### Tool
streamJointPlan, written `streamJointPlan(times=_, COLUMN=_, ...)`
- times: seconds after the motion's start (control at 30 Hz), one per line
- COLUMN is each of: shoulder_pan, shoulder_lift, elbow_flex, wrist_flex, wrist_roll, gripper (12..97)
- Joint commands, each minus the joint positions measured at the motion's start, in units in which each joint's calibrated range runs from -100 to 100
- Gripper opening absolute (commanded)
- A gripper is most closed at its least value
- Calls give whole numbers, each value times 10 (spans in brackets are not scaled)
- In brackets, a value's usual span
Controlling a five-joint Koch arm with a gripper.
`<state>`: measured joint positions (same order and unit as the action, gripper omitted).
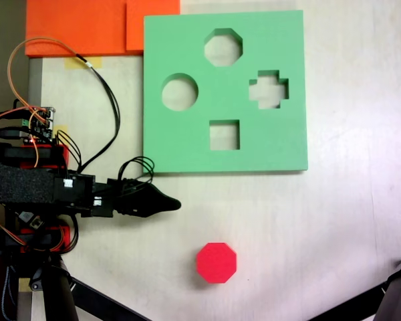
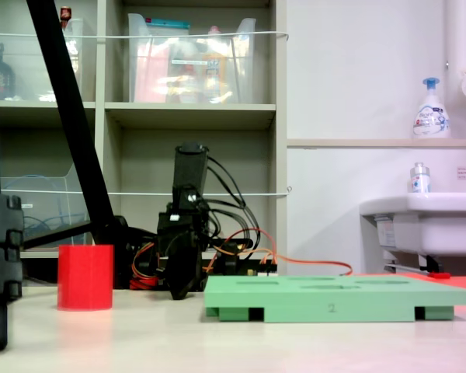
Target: Put the octagonal pillar block into the corresponding hole
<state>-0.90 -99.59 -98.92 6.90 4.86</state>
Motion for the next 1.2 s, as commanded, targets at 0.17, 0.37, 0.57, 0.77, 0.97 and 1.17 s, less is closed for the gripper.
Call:
streamJointPlan(times=0.17, shoulder_pan=0, shoulder_lift=-4, elbow_flex=-11, wrist_flex=-52, wrist_roll=-3, gripper=494)
streamJointPlan(times=0.37, shoulder_pan=10, shoulder_lift=-4, elbow_flex=-11, wrist_flex=-49, wrist_roll=-4, gripper=494)
streamJointPlan(times=0.57, shoulder_pan=17, shoulder_lift=-4, elbow_flex=-11, wrist_flex=-49, wrist_roll=-2, gripper=491)
streamJointPlan(times=0.77, shoulder_pan=17, shoulder_lift=-4, elbow_flex=-11, wrist_flex=-49, wrist_roll=-2, gripper=491)
streamJointPlan(times=0.97, shoulder_pan=4, shoulder_lift=-4, elbow_flex=-11, wrist_flex=-49, wrist_roll=28, gripper=490)
streamJointPlan(times=1.17, shoulder_pan=2, shoulder_lift=-4, elbow_flex=-11, wrist_flex=-51, wrist_roll=92, gripper=499)
